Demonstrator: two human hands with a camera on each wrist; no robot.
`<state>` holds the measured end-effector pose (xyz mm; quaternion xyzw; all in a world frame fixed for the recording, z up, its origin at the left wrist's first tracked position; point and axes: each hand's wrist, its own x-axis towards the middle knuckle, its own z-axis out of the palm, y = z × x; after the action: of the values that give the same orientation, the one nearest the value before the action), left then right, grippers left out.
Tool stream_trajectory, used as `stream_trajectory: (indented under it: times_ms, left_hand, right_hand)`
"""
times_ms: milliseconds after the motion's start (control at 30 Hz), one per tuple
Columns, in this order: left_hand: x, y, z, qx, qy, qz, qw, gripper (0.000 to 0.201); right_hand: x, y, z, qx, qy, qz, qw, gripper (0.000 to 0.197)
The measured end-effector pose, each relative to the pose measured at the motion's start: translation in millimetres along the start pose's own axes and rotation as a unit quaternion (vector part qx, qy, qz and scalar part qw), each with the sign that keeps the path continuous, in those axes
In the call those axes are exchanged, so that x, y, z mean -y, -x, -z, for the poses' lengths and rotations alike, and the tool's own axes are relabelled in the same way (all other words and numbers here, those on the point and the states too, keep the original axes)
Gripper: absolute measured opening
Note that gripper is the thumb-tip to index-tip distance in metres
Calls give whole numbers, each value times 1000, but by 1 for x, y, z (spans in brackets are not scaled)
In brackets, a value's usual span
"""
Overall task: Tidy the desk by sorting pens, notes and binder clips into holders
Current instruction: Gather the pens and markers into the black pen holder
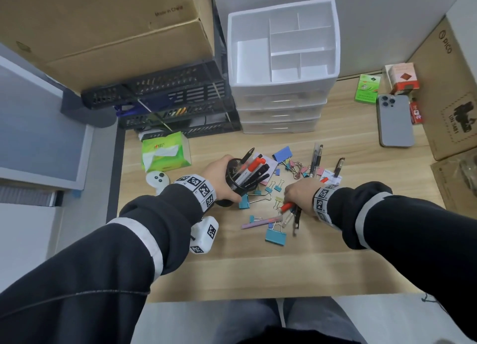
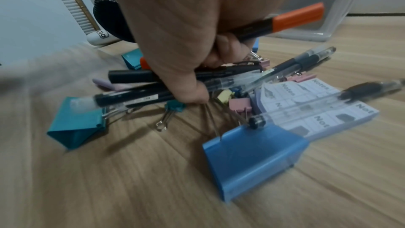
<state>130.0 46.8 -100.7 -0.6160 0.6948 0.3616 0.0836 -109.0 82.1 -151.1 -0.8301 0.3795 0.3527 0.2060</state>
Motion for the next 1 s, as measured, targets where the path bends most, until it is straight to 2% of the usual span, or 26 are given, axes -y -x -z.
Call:
stream_trajectory:
  times_ms: [167, 300, 367, 433, 533, 600, 667, 767, 800, 867, 933, 1000]
  left_hand:
    - [2, 4, 0, -2, 9, 20, 1000, 96]
    - [0, 7, 3, 1, -7, 28, 1000, 97]
    - [-4, 8, 7, 3, -11, 33, 999, 96]
    - [-7, 10, 10, 2, -11, 36, 999, 96]
    - [-13, 12, 13, 4, -24, 40, 999, 93]
    - [-16, 12, 14, 11, -28, 44, 999, 91]
    - [-19, 11, 15, 15, -31, 49, 998, 91]
    - [-22, 11, 15, 17, -35, 58, 998, 92]
    - [-22, 11, 15, 15, -35, 61, 997, 93]
    - [-22, 10, 15, 14, -34, 58, 998, 94]
    - [-24, 10, 14, 20, -30, 46, 998, 94]
    - [-26, 10, 12, 18, -19, 32, 999, 92]
  right_hand:
    - [-12, 12, 11, -45, -28, 5, 999, 32]
    - [-24, 28, 27, -114, -103, -20, 988, 20]
    - [-29, 37, 36, -158, -190, -49, 968, 12]
    - [-33, 41, 43, -200, -326, -84, 920, 24]
    - [-38, 40, 59, -267, -527, -124, 797, 31]
    - [-39, 39, 73, -285, -623, -123, 718, 38]
    - [-37, 37, 87, -293, -680, -96, 665, 47]
    - [-29, 38, 105, -316, -732, -67, 600, 43]
    - [-26, 38, 111, -325, -741, -64, 584, 40]
    - [-18, 39, 122, -335, -747, -60, 571, 36]
    - [-8, 41, 130, -335, -751, -56, 566, 31]
    - [2, 42, 136, -333, -744, -55, 577, 25]
